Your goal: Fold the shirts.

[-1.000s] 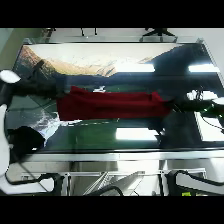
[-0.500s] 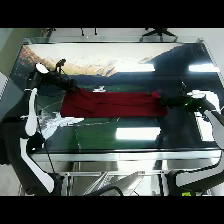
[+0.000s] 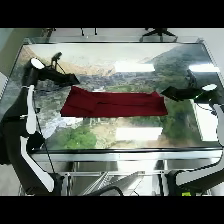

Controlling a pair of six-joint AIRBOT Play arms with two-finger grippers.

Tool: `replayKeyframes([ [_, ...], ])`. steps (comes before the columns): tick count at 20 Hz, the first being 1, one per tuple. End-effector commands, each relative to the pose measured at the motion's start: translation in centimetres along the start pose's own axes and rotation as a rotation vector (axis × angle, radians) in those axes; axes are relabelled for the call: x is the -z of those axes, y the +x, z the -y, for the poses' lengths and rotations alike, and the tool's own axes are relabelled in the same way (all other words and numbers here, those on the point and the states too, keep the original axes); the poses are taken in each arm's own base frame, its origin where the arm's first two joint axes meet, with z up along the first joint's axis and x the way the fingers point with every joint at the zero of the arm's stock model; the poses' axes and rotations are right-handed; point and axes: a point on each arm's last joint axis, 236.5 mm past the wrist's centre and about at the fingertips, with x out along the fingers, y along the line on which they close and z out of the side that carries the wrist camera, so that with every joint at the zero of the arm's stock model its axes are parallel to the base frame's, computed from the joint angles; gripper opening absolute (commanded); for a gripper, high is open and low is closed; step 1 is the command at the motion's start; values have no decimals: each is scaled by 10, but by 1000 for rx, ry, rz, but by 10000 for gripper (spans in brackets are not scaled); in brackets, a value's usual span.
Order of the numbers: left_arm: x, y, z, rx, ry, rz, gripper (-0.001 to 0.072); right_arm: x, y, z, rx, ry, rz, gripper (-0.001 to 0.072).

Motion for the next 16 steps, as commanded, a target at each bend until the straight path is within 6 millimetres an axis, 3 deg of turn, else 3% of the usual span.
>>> replayKeyframes([
  [1,-4,-37,5,-5,-33,28,682,16,4,15,27,34,-95,606],
  [3,3,-43,11,4,-28,0,682,39,24,10,-36,72,-180,606],
  [7,19,-33,35,36,5,-79,680,72,50,0,-94,71,-298,589],
  [8,20,-29,43,41,20,-88,680,71,52,-6,-111,60,-294,477],
  [9,21,-23,53,49,38,-98,609,66,52,-15,-144,38,-277,279],
  [10,23,-17,62,56,53,-110,411,60,49,-23,-169,38,-268,114],
  [12,30,3,80,73,82,-142,99,45,34,-40,-203,9,-258,78],
  [13,35,16,89,84,94,-165,49,35,24,-50,-213,-22,-247,18],
  [14,43,34,106,122,104,-193,15,22,10,-63,-219,-47,-228,18],
  [16,56,72,153,253,99,-230,15,-2,-23,-96,-255,-114,-182,18],
])
